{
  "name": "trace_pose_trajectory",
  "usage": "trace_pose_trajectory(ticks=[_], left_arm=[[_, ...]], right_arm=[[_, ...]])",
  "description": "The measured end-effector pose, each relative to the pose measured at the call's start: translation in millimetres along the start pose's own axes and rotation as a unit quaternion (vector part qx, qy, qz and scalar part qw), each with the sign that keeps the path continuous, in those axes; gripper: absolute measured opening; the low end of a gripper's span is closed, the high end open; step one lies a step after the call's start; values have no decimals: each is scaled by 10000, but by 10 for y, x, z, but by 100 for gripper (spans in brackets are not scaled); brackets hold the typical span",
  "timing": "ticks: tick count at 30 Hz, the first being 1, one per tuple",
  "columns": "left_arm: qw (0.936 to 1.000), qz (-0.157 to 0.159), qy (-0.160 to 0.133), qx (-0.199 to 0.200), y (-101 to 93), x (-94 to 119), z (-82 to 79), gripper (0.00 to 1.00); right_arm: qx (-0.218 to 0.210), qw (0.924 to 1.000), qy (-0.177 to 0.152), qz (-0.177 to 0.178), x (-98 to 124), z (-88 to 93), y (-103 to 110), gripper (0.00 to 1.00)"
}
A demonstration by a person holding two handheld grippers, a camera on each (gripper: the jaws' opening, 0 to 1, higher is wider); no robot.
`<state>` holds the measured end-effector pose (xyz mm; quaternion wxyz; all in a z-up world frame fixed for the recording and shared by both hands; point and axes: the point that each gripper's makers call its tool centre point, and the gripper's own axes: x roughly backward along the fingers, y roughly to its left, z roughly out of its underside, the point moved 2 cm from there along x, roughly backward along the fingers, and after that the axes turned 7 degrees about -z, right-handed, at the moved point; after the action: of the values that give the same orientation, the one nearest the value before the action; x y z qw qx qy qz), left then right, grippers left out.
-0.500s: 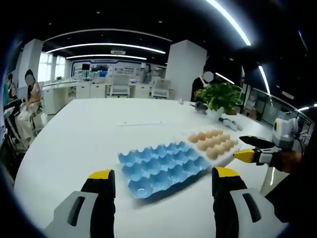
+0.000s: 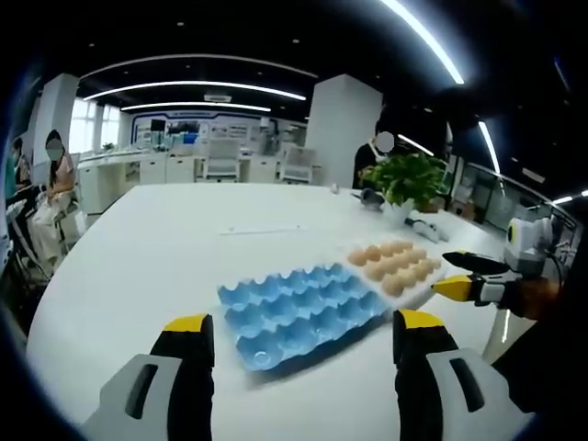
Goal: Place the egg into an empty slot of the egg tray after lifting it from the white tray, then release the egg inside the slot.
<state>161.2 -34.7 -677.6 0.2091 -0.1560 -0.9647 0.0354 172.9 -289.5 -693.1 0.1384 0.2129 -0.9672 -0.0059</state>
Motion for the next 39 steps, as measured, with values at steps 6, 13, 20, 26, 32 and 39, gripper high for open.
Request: trace_pose_trajectory(ticks=[6, 13, 20, 26, 32, 39], left_arm=[[10000, 13, 13, -8, -11, 8, 9, 79], [10000, 25, 47, 4, -15, 11, 32, 79], [10000, 25, 50, 12, -3, 12, 31, 79], [10000, 13, 37, 23, 8, 10, 19, 79], [10000, 21, 40, 31, 5, 5, 24, 79], [10000, 19, 33, 31, 10, -2, 18, 79]], right_arm=[[-3, 10000, -16, 7, 14, 3, 0, 93], [-47, 10000, -5, -5, 19, 19, 28, 93], [-66, 10000, 18, -2, 13, 20, 39, 93], [-59, 10000, 33, -26, -1, 28, 52, 93], [-66, 10000, 9, -26, -11, 16, 48, 93], [-88, 10000, -6, -41, -22, 10, 53, 93]])
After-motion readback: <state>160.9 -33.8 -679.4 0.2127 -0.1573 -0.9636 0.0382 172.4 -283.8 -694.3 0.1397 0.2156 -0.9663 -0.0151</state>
